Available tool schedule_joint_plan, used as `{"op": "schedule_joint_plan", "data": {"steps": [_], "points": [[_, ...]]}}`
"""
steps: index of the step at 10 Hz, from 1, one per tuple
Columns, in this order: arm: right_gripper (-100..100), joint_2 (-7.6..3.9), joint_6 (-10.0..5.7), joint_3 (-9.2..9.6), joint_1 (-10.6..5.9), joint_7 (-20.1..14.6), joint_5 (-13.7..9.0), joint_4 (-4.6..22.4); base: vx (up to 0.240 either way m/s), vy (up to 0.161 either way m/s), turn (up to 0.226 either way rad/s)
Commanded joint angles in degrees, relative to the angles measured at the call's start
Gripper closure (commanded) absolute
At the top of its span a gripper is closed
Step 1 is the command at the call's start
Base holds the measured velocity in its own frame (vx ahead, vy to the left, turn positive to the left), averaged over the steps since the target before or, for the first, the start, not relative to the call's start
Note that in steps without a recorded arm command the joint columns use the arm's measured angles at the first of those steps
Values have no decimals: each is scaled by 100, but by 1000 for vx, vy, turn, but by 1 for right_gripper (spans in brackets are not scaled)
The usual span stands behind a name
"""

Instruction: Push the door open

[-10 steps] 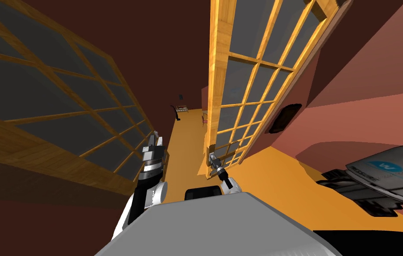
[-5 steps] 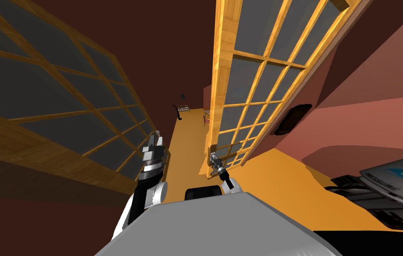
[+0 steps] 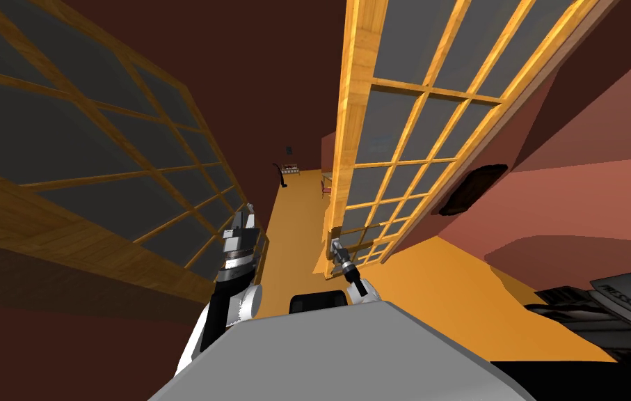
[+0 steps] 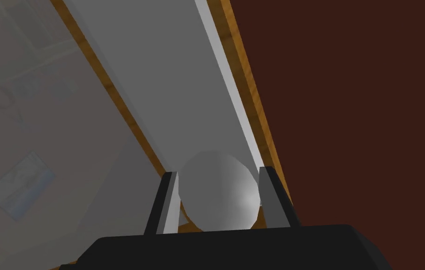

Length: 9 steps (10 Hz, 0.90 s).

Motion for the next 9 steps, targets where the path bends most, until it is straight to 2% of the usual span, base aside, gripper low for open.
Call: {"op": "schedule_joint_plan", "data": {"steps": [1,2,3,4,5,6,8,9], "points": [[100,-94,-46,-54,9,-286,-205,-101,55,16,74],[100,-94,-46,-54,9,-356,-205,-101,37,6,18],[100,-117,-61,-47,16,-563,-315,-110,30,4,37],[100,-117,-61,-47,16,-563,-315,-110,31,3,28],[100,-140,-77,-41,24,-771,-425,-119,31,-3,51],[100,-140,-77,-41,24,-771,-425,-119,24,1,37],[100,-181,-112,-26,42,-1154,-671,-140,51,13,62],[100,-181,-112,-26,42,-1214,-671,-140,44,-3,19]]}}
